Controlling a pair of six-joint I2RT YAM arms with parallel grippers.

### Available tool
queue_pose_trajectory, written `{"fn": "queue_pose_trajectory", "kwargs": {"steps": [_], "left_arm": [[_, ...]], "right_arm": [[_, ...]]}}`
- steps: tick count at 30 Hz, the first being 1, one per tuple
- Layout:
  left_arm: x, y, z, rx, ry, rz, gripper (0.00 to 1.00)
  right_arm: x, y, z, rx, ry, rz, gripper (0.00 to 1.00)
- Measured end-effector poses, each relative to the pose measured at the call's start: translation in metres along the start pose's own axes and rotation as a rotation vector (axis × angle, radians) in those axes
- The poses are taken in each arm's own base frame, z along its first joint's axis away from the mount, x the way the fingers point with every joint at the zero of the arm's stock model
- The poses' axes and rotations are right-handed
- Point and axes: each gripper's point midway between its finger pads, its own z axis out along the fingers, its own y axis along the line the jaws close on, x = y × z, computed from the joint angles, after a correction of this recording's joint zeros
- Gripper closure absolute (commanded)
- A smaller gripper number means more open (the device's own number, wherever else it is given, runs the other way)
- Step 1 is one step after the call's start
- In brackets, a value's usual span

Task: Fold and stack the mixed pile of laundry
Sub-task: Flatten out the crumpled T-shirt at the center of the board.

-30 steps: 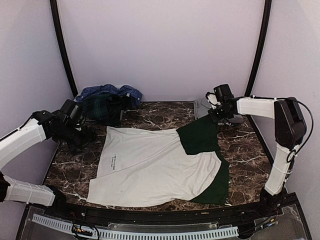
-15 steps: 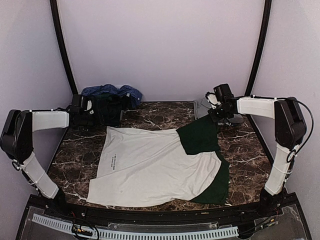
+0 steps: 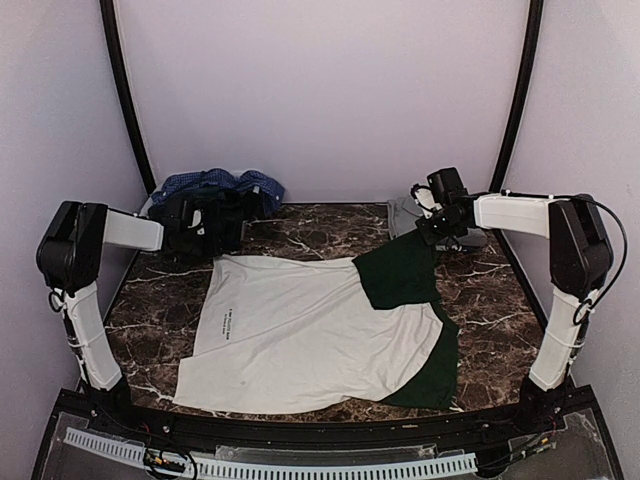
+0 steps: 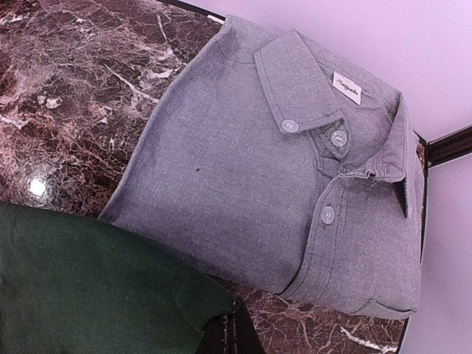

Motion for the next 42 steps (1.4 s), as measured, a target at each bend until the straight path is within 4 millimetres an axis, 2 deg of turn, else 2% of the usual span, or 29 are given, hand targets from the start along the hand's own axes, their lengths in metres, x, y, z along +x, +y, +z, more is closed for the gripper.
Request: {"fn": "queue_pose_trajectory", "kwargs": {"steps": [4,16,21,27,32,34,42], "left_arm": [[-0.012,0.001,0.011,-0.002,-0.012,-0.004,0.57],[-0.017,0.002,0.016,-0.014,0.003,-0.015,0.59],[-0.016,0.004,0.016,-0.032,0.014,-0.023,0.57],[-0.016,0.006,0.015,-0.05,0.019,-0.032,0.6],[-0.015,0.007,0.015,-0.059,0.024,-0.039,0.72],[-0.015,0.007,0.015,-0.059,0.024,-0.042,0.74],[-0.013,0.007,0.015,-0.051,0.014,-0.041,0.66]], "right_arm": [[0.0,0.0,0.0,0.0,0.0,-0.001,1.0],[0.0,-0.001,0.0,0.005,0.001,-0.004,1.0],[0.0,-0.001,0.0,0.008,0.002,-0.005,1.0],[0.0,-0.002,0.0,0.011,0.002,-0.008,1.0],[0.0,-0.002,0.0,0.012,0.002,-0.011,1.0],[0.0,-0.002,0.0,0.012,0.002,-0.012,1.0],[0.0,-0.003,0.0,0.015,0.003,-0.014,1.0]]}}
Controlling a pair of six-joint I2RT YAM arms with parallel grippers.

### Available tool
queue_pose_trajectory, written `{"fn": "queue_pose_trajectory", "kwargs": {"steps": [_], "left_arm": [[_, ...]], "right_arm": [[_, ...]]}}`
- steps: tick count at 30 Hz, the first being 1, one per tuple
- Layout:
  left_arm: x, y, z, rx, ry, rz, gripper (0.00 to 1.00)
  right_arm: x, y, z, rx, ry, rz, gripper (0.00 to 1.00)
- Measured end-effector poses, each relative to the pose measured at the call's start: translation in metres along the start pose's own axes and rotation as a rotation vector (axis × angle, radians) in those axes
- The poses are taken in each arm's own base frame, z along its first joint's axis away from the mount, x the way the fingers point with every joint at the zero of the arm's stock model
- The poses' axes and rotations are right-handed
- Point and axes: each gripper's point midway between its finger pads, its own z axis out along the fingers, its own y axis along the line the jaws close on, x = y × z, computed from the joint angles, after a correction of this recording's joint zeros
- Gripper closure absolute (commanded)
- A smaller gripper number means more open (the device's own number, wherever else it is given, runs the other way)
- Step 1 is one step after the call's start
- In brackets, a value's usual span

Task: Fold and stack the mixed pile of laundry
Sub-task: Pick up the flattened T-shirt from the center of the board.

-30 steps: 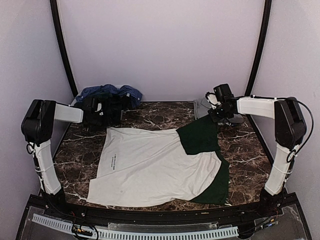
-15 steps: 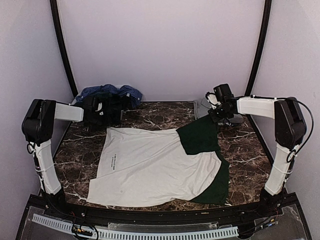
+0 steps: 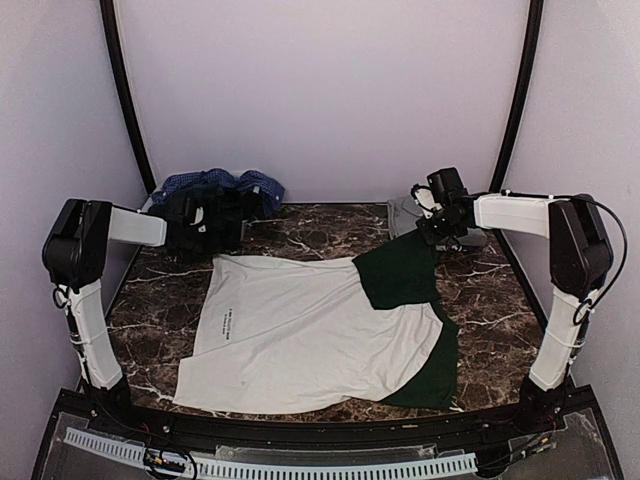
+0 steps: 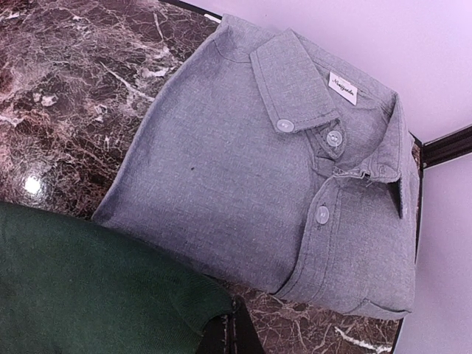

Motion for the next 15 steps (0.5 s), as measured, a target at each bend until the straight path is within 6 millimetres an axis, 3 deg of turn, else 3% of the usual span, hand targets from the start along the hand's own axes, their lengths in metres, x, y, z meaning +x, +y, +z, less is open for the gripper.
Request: {"fn": "queue_pose_trajectory", "kwargs": {"steps": [9,15], "left_arm": [[0.026,0.012,-0.023,0.001,-0.073,-0.004,0.58],[0.018,0.013,-0.031,0.008,-0.154,-0.035,0.6]], "right_arm": [[0.0,0.0,0.0,-0.001,-0.001,0.0,1.0],[0.0,0.0,0.0,-0.001,-0.001,0.0,1.0]]}}
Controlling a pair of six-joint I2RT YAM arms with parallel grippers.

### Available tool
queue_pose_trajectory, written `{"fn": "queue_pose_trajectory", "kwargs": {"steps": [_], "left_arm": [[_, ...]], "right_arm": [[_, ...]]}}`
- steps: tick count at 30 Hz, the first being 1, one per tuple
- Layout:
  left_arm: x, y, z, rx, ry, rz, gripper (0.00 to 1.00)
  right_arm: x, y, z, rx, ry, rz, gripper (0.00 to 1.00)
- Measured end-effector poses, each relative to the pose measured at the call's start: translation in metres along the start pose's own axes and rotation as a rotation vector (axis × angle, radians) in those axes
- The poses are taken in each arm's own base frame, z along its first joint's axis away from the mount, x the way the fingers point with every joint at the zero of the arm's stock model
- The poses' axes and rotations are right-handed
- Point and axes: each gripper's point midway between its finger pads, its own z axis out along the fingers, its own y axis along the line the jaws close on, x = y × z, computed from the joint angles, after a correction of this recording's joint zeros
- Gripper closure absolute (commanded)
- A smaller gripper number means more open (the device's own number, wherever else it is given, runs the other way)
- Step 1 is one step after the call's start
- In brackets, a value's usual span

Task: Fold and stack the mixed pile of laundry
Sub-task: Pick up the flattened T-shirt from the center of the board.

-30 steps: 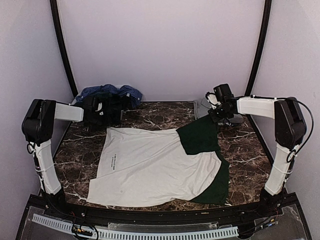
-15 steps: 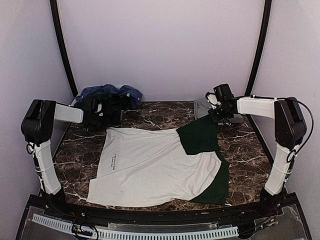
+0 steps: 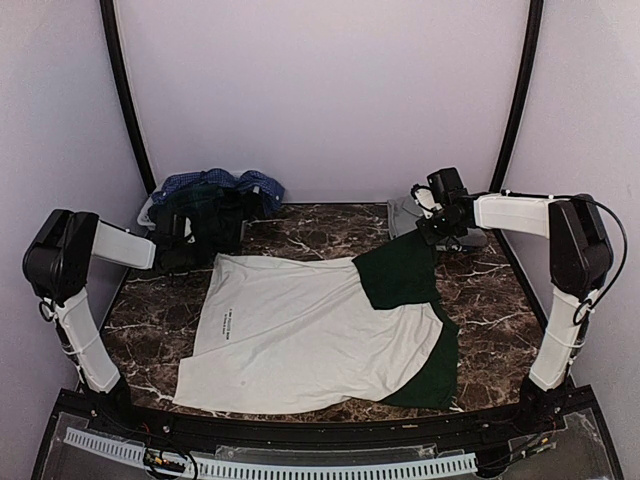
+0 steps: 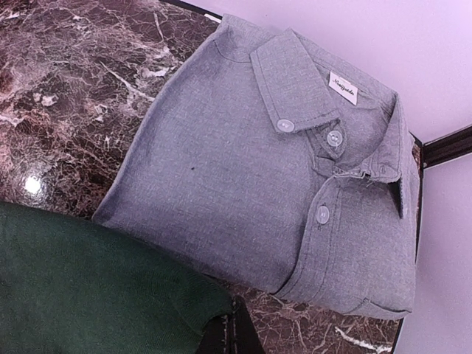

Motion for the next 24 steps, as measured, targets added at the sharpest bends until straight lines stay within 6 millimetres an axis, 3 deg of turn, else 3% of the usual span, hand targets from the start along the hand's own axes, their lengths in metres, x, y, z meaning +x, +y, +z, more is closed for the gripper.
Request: {"fn": "queue_pose_trajectory", "kwargs": {"steps": [6,14,24], "left_arm": [[-0.009,-0.005,0.003,0.021,-0.044,-0.03,0.63],[0.008,0.003,0.021,0.014,-0.005,-0.061,0.66],[0.004,-0.002,0.031,0.04,-0.016,-0.059,0.7]], "right_arm": [[0.0,0.0,0.0,0.0,0.001,0.0,1.0],[0.0,0.0,0.0,0.001,0.001,-0.001,1.0],[0.0,0.0,0.0,0.0,0.0,0.0,1.0]]}}
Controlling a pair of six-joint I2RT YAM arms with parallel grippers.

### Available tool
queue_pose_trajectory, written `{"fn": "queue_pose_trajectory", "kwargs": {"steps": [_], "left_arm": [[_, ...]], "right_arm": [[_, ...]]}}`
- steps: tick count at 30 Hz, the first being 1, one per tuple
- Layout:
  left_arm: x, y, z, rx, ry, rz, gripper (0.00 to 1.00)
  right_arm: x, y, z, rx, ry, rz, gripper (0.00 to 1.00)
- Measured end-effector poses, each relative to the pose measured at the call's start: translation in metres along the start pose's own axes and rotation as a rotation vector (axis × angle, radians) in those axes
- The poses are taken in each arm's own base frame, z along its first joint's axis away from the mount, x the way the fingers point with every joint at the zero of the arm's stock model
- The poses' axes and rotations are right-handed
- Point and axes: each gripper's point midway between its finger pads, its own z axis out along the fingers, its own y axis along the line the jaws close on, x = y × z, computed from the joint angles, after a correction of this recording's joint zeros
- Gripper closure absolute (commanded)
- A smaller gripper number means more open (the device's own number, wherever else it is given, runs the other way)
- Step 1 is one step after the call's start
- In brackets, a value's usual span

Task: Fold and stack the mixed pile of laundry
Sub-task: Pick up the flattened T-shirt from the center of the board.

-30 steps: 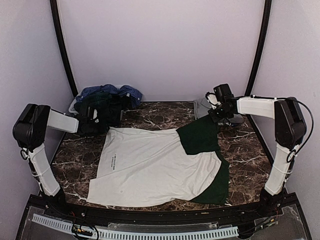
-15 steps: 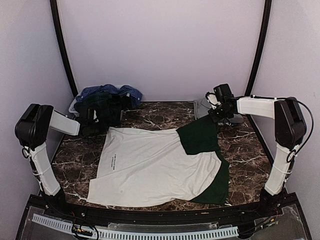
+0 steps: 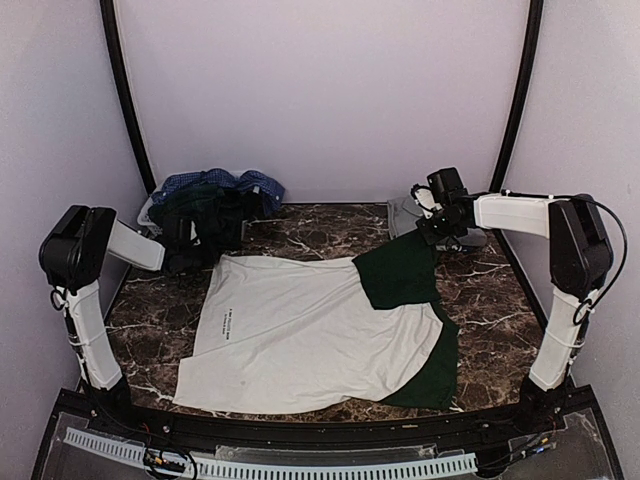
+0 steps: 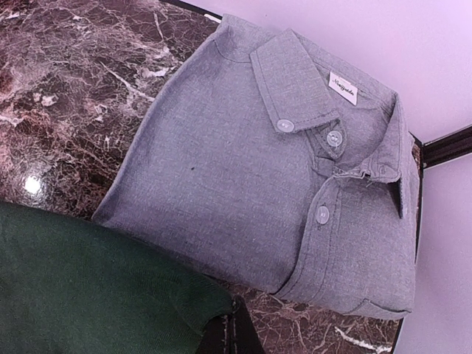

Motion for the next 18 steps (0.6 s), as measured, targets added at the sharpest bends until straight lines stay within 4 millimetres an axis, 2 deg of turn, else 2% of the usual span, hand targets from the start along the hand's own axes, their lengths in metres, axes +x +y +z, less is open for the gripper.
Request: {"fn": "queue_pose_trajectory", "kwargs": {"steps": [7,13,18], "left_arm": [[-0.006,-0.008,0.002,0.03,-0.003,0.019,0.95],[-0.009,-0.016,0.002,0.063,0.006,0.034,1.0],[-0.008,-0.018,0.002,0.073,0.011,0.03,1.0]], "right_arm": [[0.0,0.0,0.0,0.0,0.0,0.0,1.0],[0.0,0.0,0.0,0.0,0.0,0.0,1.0],[0.0,0.0,0.0,0.0,0.0,0.0,1.0]]}}
